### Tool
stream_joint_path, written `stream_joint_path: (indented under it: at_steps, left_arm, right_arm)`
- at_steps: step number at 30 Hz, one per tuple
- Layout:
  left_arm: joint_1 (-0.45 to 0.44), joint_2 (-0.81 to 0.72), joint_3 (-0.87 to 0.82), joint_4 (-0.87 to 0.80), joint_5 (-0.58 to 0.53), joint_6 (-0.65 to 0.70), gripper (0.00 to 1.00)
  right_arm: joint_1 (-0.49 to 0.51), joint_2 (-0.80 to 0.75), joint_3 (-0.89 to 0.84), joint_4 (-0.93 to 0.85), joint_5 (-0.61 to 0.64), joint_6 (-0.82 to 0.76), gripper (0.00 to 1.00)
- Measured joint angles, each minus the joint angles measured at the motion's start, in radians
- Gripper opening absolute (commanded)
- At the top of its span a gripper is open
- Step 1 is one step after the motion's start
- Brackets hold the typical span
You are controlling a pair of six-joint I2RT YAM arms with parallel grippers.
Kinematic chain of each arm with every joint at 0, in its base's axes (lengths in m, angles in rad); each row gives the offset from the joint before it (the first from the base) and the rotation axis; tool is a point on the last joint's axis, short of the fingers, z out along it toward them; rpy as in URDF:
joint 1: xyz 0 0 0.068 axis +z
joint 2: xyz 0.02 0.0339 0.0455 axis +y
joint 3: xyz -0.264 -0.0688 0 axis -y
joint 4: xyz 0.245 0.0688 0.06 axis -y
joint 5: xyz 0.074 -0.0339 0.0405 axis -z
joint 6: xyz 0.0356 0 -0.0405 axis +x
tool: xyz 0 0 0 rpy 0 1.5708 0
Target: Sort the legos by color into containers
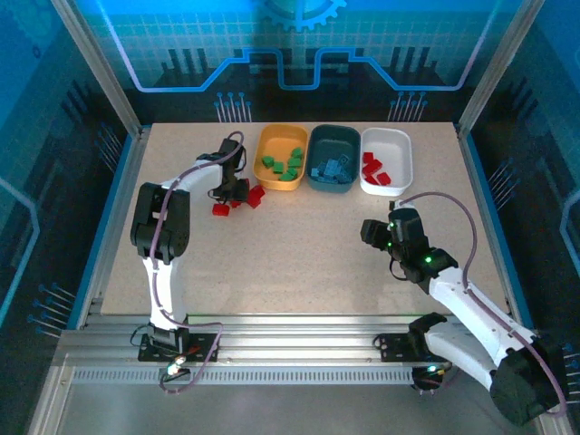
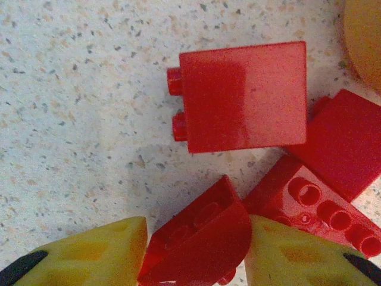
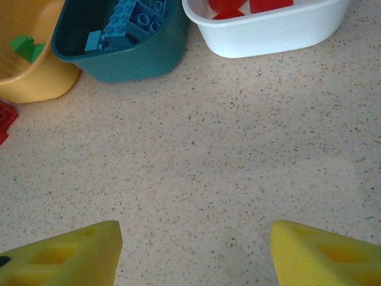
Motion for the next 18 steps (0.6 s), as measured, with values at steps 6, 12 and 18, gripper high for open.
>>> stream_joint_path:
  at_steps: [6, 12, 18]
  left_arm:
    - [-0.009, 0.0, 0.0, -0.013, 0.023, -0.012, 0.48]
    - [-0.014, 0.0, 0.0, -0.027, 0.03, -0.027, 0.45]
    - [-0.018, 0.0, 0.0, -0.039, 0.029, -0.035, 0.4]
  right_arm:
    - [0.0, 0.0, 0.001, 0.0, 0.0, 0.0, 0.68]
    - [0.0, -0.002, 0.001, 0.0, 0.0, 0.0, 0.68]
    - [0.0, -0.002, 0.001, 0.0, 0.0, 0.0, 0.68]
